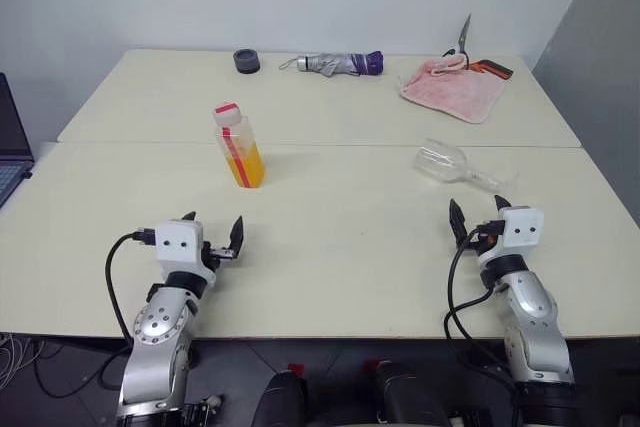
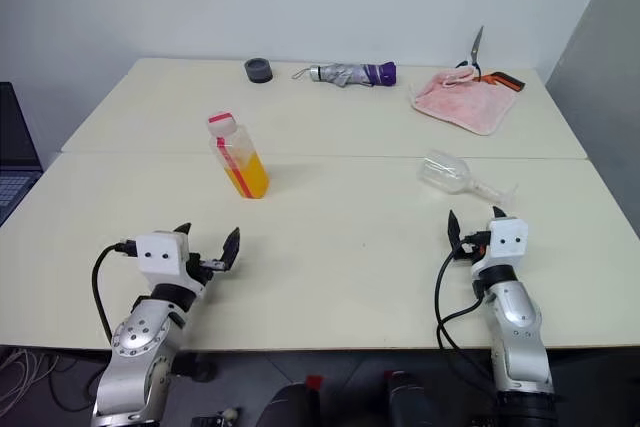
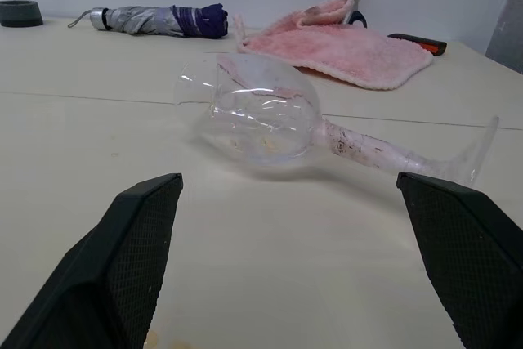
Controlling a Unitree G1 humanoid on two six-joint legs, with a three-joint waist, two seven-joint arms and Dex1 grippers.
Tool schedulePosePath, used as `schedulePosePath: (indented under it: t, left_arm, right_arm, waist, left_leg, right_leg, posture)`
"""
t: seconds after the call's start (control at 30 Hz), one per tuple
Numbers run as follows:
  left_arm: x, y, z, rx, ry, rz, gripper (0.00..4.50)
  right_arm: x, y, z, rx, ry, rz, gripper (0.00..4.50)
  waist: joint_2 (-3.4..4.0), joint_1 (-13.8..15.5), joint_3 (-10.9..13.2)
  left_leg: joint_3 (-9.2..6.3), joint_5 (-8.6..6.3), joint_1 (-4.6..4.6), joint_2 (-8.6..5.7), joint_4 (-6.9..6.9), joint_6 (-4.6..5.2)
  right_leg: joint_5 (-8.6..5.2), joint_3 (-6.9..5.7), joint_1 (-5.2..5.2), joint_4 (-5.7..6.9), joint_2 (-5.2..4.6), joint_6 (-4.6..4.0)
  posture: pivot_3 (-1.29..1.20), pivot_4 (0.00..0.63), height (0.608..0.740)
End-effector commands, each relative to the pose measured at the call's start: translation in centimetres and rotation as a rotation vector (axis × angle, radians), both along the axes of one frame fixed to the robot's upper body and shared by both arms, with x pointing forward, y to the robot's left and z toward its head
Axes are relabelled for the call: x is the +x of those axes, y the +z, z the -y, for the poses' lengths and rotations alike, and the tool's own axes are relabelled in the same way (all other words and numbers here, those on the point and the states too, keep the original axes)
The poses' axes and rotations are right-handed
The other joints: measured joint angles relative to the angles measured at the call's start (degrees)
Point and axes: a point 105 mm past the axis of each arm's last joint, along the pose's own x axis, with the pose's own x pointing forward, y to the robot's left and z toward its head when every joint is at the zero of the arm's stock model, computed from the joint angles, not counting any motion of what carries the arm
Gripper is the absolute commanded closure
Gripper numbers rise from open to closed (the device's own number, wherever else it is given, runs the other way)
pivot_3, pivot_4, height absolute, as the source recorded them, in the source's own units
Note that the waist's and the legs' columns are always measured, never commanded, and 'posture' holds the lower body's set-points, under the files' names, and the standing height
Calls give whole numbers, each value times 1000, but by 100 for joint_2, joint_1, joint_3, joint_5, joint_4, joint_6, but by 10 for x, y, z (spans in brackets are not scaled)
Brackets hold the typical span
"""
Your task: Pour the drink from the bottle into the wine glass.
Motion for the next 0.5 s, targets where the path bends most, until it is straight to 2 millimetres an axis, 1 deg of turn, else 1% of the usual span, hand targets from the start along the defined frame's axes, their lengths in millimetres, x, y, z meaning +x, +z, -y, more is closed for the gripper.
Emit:
schedulePosePath:
  t: [0.03, 0.2, 0.37, 0.5]
  left_arm:
    - [0, 16, 1, -4, -8, 72, 19]
    - [0, 15, 0, 3, 9, 57, 19]
    - [0, 17, 1, 3, -5, 59, 19]
    - [1, 18, -6, -7, 19, 68, 19]
  right_arm:
    - [0, 12, 6, -2, -15, 42, 0]
    - [0, 12, 6, -6, -8, 39, 0]
    - [-1, 11, 1, -14, 16, 38, 0]
    - [-1, 12, -3, -25, 37, 41, 0]
  waist:
    - [0, 1, 0]
    - [0, 1, 0]
    - [0, 1, 0]
    - [0, 1, 0]
  left_leg:
    - [-1, 0, 0, 0, 0, 0]
    - [0, 0, 0, 0, 0, 0]
    - [0, 0, 0, 0, 0, 0]
    - [0, 0, 0, 0, 0, 0]
  right_leg:
    - [0, 0, 0, 0, 0, 0]
    - [0, 0, 0, 0, 0, 0]
    - [-1, 0, 0, 0, 0, 1]
    - [-1, 0, 0, 0, 0, 1]
  posture:
    - [0, 150, 740]
    - [0, 150, 740]
    - [0, 150, 740]
    - [0, 150, 740]
